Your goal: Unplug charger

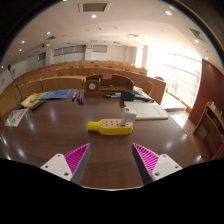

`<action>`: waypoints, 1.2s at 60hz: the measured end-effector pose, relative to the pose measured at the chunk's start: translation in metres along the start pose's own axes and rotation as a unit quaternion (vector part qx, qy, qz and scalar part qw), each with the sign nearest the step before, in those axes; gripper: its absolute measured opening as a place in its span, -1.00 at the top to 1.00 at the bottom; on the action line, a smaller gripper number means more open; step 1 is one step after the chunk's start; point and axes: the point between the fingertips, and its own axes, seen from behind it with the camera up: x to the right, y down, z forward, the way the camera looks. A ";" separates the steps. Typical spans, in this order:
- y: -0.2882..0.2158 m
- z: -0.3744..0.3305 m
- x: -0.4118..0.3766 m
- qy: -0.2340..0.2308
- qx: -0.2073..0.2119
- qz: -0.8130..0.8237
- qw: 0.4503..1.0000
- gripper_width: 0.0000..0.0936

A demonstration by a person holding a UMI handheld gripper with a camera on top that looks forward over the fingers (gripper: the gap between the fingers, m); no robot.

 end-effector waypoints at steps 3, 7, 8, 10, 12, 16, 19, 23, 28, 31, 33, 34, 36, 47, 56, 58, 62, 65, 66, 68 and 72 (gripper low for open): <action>-0.015 0.026 0.023 0.007 0.009 0.015 1.000 -0.82; -0.031 0.059 0.046 0.013 0.019 0.028 0.999 -0.82; -0.035 0.067 0.050 0.014 0.022 0.031 0.999 -0.82; -0.043 0.082 0.057 0.013 0.029 0.034 0.999 -0.82; -0.051 0.098 0.062 0.012 0.034 0.038 0.999 -0.81; -0.064 0.128 0.065 0.007 0.039 0.045 0.998 -0.79; -0.070 0.147 0.065 0.002 0.041 0.054 0.998 -0.76; -0.070 0.167 0.064 -0.005 0.038 0.066 0.997 -0.59; -0.073 0.180 0.060 -0.009 0.041 0.079 0.996 -0.12; -0.078 0.183 0.067 0.005 0.054 0.085 0.995 0.14; -0.076 0.182 0.066 0.000 0.054 0.087 0.995 0.18; -0.080 0.183 0.065 -0.001 0.055 0.086 0.995 0.20; -0.079 0.183 0.065 -0.003 0.055 0.085 0.995 0.26; -0.081 0.182 0.065 0.016 0.050 0.070 0.996 0.44; -0.134 0.149 0.077 0.021 0.114 0.052 0.992 0.46; -0.196 0.110 0.086 0.042 0.200 0.008 0.979 0.46; -0.301 0.043 0.090 0.037 0.308 0.006 0.951 0.47; -0.322 0.030 0.082 -0.009 0.321 0.058 0.945 0.46; -0.328 0.025 0.086 -0.015 0.324 0.070 0.943 0.46; -0.344 0.013 0.104 -0.015 0.330 0.074 0.941 0.46; -0.346 0.020 0.130 0.014 0.323 0.059 0.945 0.46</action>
